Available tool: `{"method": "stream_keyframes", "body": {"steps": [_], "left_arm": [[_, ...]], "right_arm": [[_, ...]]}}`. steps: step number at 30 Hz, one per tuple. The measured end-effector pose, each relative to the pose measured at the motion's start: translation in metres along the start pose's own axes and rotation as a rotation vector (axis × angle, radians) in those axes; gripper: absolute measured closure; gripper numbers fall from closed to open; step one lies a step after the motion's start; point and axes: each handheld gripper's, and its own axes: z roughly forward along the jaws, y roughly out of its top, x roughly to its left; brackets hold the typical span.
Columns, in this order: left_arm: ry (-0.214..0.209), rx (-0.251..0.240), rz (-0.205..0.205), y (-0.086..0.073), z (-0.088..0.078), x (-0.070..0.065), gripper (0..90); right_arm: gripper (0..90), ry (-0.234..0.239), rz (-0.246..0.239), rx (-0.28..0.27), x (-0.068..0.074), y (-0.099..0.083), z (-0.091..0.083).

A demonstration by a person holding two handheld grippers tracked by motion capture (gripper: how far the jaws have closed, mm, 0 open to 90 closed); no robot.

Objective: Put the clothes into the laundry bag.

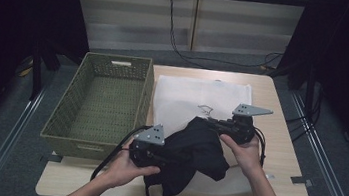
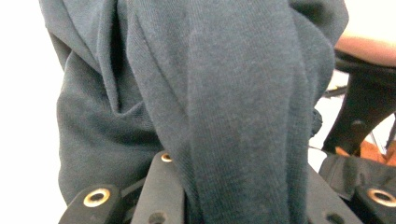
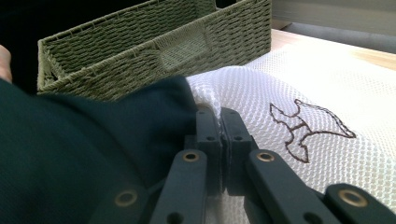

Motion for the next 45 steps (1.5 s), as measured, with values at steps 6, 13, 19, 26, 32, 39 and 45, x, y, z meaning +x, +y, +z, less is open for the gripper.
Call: {"method": "stream_keyframes", "body": {"steps": [6, 13, 19, 26, 32, 39, 45], "left_arm": [[0.002, 0.060, 0.024, -0.002, 0.012, -0.003, 75.3], [0.040, 0.102, 0.008, 0.001, 0.023, 0.007, 75.3], [0.061, 0.126, 0.005, 0.005, 0.027, 0.016, 75.1], [0.115, 0.178, -0.055, -0.002, 0.045, 0.030, 75.2], [0.172, 0.216, -0.098, 0.002, 0.053, 0.031, 75.1], [0.199, 0.188, -0.146, 0.002, 0.058, 0.038, 74.9], [0.240, 0.218, -0.182, -0.009, 0.074, 0.047, 74.0]], "right_arm": [[88.5, 0.005, -0.001, 0.005, 0.001, 0.000, 0.002], [88.5, 0.006, -0.004, 0.005, 0.002, 0.000, 0.003], [88.5, 0.011, 0.002, 0.007, 0.002, -0.001, 0.004], [88.5, 0.016, -0.003, 0.017, 0.003, -0.001, 0.006], [88.5, 0.019, -0.011, 0.017, 0.006, 0.001, 0.006], [88.5, 0.018, -0.016, 0.010, 0.008, 0.003, 0.003], [88.5, 0.024, -0.019, 0.027, 0.012, 0.000, 0.005]]}}
